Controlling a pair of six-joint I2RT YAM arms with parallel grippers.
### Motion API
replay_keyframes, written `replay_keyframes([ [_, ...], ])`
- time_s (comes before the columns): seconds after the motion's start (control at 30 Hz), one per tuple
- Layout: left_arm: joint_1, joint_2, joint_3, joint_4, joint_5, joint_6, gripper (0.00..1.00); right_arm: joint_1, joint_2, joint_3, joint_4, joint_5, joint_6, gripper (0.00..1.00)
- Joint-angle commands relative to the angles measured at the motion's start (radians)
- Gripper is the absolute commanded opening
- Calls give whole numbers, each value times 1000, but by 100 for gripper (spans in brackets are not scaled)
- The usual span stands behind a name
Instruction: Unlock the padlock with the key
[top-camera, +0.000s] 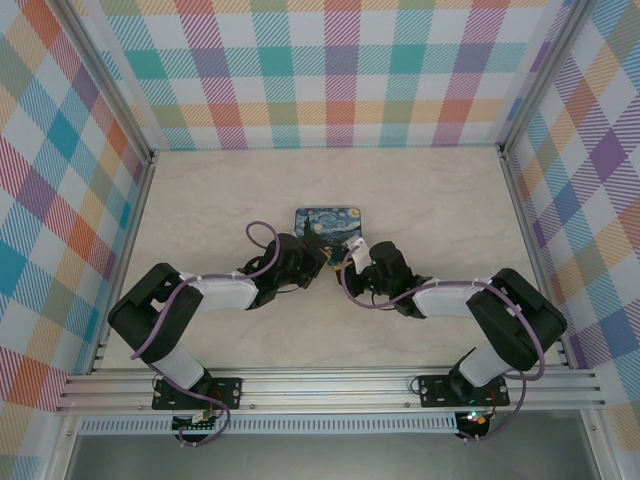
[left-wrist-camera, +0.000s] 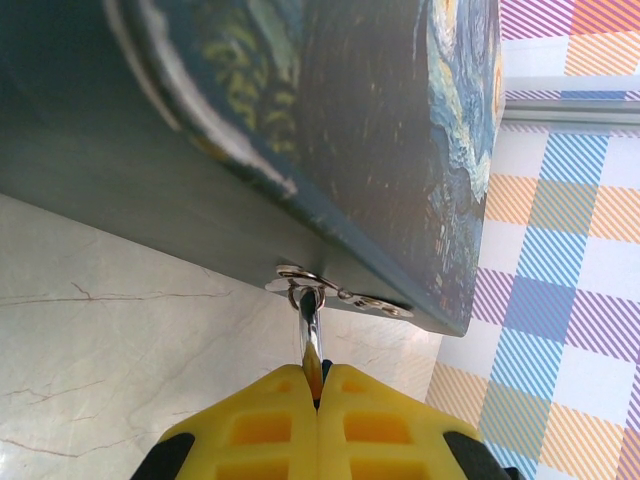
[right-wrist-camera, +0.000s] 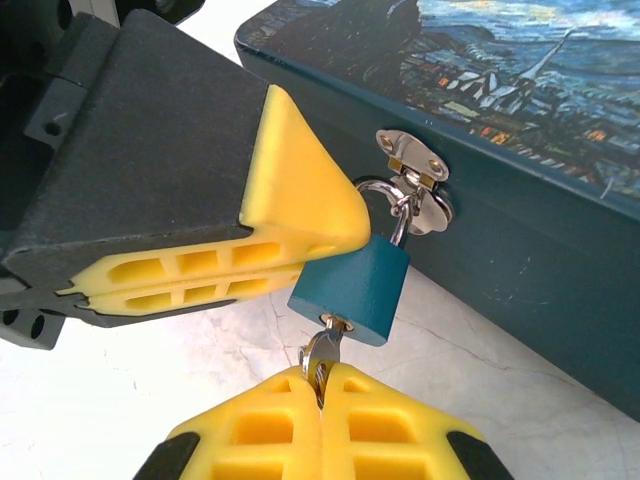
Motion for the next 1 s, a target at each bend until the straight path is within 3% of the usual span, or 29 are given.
replay_keyframes([
  [0.0, -8, 3, 18, 43, 1, 0, 0, -23, -4, 9, -15, -72, 45, 0],
  [0.17, -10, 20, 19, 55, 10, -3, 0, -36, 15, 41, -65, -112, 80, 0],
  [0.4, -9, 30, 15, 53, -1, 1, 22, -56, 54, 47, -102, -83, 88, 0],
  [0.7, -4, -48, -12, -44, -44, 51, 52, -106, 65, 82, -160, -170, 143, 0],
  [0.97, 23, -185, 6, -226, -107, 182, 61, -184, 68, 105, -187, -370, 316, 0],
])
